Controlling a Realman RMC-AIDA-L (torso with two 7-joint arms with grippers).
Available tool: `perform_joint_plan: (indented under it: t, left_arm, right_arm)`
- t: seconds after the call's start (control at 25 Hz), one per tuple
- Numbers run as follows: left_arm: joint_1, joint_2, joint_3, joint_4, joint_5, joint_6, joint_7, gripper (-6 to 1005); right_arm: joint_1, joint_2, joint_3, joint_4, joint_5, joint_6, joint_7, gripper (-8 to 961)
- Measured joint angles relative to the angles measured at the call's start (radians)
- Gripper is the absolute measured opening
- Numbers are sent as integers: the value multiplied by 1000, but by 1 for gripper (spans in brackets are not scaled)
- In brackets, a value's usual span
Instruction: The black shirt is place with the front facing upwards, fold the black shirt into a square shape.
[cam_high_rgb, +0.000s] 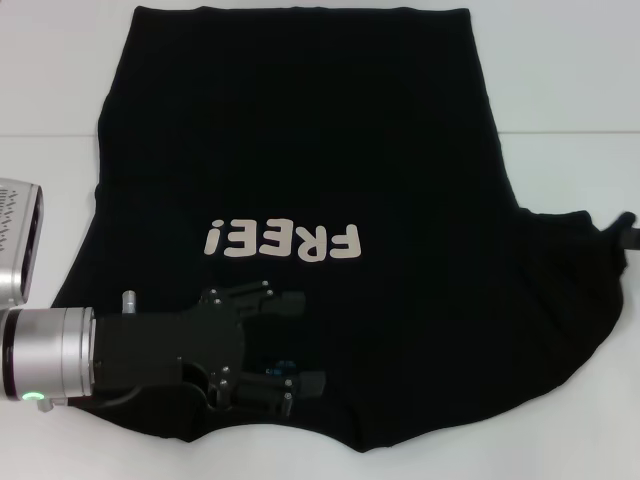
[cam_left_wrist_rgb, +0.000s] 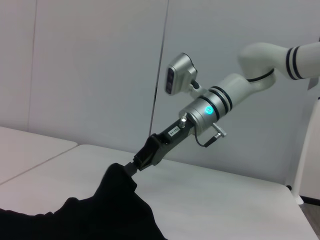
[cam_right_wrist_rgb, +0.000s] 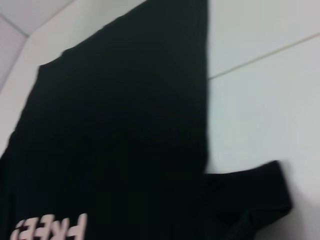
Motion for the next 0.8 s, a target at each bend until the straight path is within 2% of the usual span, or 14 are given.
perform_joint_plan:
  t: [0.16,0.28,0.36,0.4,0.64,0.68,0.8]
  left_arm:
    - [-1,0,0,0,-8,0,-1,947]
    - [-1,2,-5,-1,-15,0,-1,947]
    - [-1,4,-19,-2,-18,0,-1,947]
    - [-1,4,-24,-2,-19,0,-1,947]
    - [-1,9,-51,-2,-23,-4,-1,947]
    - [-1,9,-51,-2,-23,-6,-1,947]
    - [1,10,-57,-2,-23,-11,-1,947]
  right_arm:
    - [49,17,-15,-1,1,-34,-3,24]
    - [100,38,-73,3,1,-30,-2,25]
    - [137,50,-121,10,0,-9,3,26]
    - [175,62,-161,28,-2,27,8,26]
    - [257,76,-246,107,-2,111,5,28]
    - [273,88,-280,115,0,126,-9,28]
    - [279,101,-300,111,0,135,-25,29]
